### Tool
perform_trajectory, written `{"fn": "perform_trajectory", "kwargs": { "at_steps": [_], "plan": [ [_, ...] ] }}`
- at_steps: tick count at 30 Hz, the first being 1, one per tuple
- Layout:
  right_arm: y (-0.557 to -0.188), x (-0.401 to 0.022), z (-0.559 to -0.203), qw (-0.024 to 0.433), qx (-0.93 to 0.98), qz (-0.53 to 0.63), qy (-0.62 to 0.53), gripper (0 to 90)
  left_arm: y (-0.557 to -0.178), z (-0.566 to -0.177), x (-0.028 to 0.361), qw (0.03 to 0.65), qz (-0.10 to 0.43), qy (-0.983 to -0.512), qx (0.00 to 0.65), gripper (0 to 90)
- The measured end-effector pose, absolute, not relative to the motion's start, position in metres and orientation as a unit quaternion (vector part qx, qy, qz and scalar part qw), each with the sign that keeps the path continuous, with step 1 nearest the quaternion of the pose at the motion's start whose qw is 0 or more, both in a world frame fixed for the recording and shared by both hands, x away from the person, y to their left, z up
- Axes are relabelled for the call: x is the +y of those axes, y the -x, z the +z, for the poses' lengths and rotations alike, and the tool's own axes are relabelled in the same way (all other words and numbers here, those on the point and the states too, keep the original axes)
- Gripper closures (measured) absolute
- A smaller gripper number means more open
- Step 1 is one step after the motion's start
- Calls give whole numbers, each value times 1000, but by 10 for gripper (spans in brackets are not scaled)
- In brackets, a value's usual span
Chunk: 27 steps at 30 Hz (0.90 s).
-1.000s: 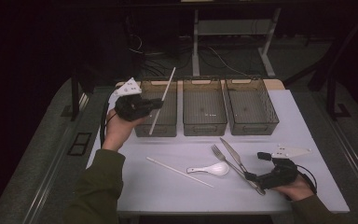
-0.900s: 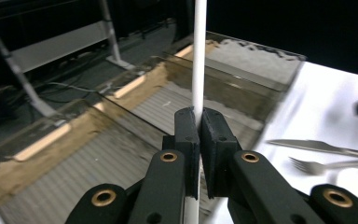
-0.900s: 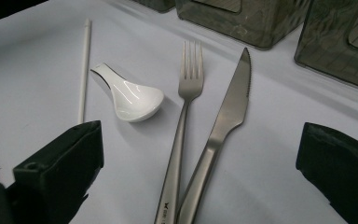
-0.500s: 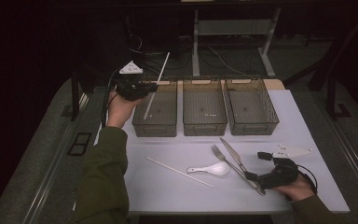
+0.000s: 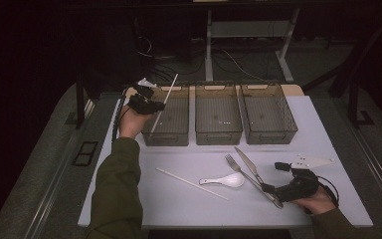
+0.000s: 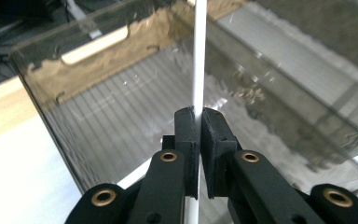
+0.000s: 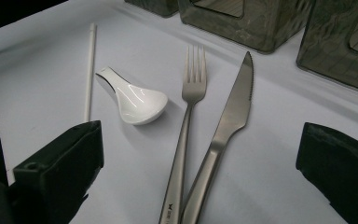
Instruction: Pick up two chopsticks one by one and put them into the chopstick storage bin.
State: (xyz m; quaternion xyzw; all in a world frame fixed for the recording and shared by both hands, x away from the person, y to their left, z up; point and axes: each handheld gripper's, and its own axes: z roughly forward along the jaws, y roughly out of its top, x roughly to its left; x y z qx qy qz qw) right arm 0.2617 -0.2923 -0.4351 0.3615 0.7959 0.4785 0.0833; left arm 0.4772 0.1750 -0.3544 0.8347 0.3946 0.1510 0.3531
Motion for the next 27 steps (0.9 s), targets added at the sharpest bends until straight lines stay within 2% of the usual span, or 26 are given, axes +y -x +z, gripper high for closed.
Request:
{"fn": "perform_trajectory", "kwargs": {
  "at_steps": [21, 27],
  "plan": [
    [-262, -292, -435, 82, 796, 480, -359, 8, -486, -385, 166, 329, 154, -821, 440, 832],
    [-262, -292, -435, 82, 796, 481, -358, 8, -486, -384, 164, 333, 161, -820, 438, 792]
  ]
}}
